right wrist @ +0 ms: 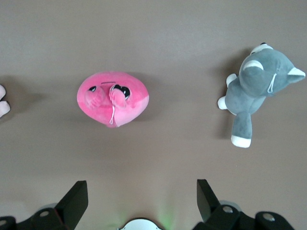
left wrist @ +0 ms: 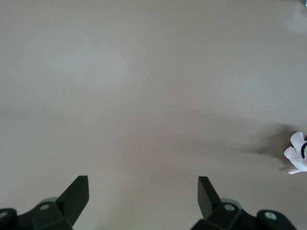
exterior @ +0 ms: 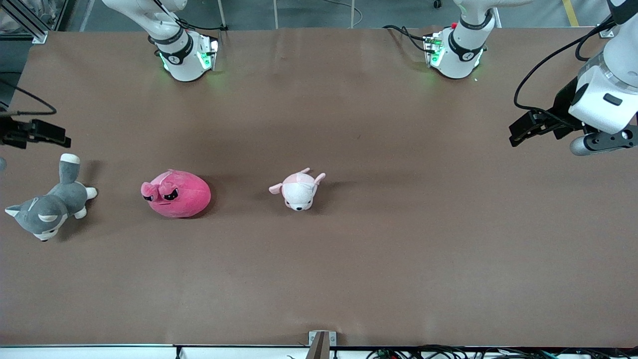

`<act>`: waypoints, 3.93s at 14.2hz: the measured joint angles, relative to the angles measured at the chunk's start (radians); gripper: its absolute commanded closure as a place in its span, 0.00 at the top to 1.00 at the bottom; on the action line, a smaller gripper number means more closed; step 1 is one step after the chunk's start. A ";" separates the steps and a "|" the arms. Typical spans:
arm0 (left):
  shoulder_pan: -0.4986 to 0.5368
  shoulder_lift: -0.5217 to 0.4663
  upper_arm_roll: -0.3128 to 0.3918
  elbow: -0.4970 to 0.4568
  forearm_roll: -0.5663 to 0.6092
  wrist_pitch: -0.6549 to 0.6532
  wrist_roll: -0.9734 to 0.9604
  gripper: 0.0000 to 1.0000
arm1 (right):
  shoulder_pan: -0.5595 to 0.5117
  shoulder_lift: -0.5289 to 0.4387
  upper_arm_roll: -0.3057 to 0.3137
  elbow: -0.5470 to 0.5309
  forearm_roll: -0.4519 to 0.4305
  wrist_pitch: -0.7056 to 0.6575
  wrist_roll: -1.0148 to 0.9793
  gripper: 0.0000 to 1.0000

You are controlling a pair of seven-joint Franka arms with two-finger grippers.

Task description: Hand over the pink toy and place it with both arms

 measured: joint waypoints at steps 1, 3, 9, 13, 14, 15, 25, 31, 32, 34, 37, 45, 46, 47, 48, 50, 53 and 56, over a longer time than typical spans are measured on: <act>-0.004 -0.007 0.014 0.000 0.000 -0.001 0.000 1.00 | 0.000 -0.039 0.000 -0.028 0.000 -0.002 0.000 1.00; -0.004 -0.021 0.029 0.000 0.000 -0.005 0.000 1.00 | 0.000 -0.111 0.000 -0.079 0.000 -0.002 0.000 1.00; -0.004 -0.051 0.034 -0.006 0.000 -0.008 0.000 1.00 | 0.001 -0.157 0.001 -0.125 0.000 -0.001 0.000 1.00; -0.004 -0.065 0.035 -0.027 0.000 -0.008 0.002 1.00 | 0.000 -0.163 -0.001 -0.125 0.000 -0.001 0.000 1.00; -0.004 -0.065 0.035 -0.029 0.000 -0.008 0.003 1.00 | 0.000 -0.163 0.000 -0.125 0.000 -0.001 0.000 1.00; -0.004 -0.065 0.036 -0.032 0.000 -0.008 0.003 1.00 | 0.000 -0.164 0.001 -0.125 0.000 -0.001 0.000 1.00; -0.011 -0.068 0.017 -0.034 0.056 -0.008 0.214 1.00 | 0.008 -0.183 0.012 -0.134 0.000 -0.013 0.000 1.00; 0.017 -0.108 0.023 -0.077 -0.010 -0.008 0.274 1.00 | 0.008 -0.223 0.008 -0.142 0.000 -0.007 0.000 1.00; 0.034 -0.110 0.033 -0.080 -0.036 -0.008 0.274 1.00 | 0.007 -0.237 0.007 -0.144 0.000 -0.008 0.000 1.00; 0.049 -0.110 0.068 -0.083 -0.055 -0.009 0.276 1.00 | 0.007 -0.259 0.006 -0.162 0.000 -0.007 0.000 1.00; -0.001 -0.110 0.152 -0.085 -0.058 -0.009 0.277 1.00 | 0.007 -0.263 0.006 -0.205 0.000 0.029 0.000 1.00; -0.101 -0.110 0.225 -0.084 -0.058 -0.009 0.184 1.00 | 0.007 -0.266 0.006 -0.220 0.000 0.044 0.000 1.00; -0.101 -0.109 0.213 -0.085 -0.054 -0.009 0.184 1.00 | 0.007 -0.266 0.005 -0.220 0.000 0.044 0.000 1.00; -0.101 -0.107 0.193 -0.086 -0.040 -0.010 0.182 1.00 | 0.007 -0.266 0.005 -0.220 0.000 0.044 0.000 1.00; -0.101 -0.105 0.168 -0.087 -0.021 -0.012 0.174 1.00 | 0.007 -0.266 0.005 -0.220 0.000 0.045 0.000 1.00; -0.102 -0.102 0.123 -0.088 0.006 -0.018 0.155 1.00 | 0.007 -0.266 0.005 -0.220 0.000 0.045 0.000 1.00; -0.097 -0.102 0.118 -0.090 0.010 -0.021 0.155 1.00 | 0.007 -0.266 0.005 -0.220 0.000 0.045 0.000 1.00; -0.078 -0.102 0.125 -0.091 0.010 -0.021 0.159 1.00 | 0.007 -0.266 0.005 -0.220 0.000 0.046 0.000 1.00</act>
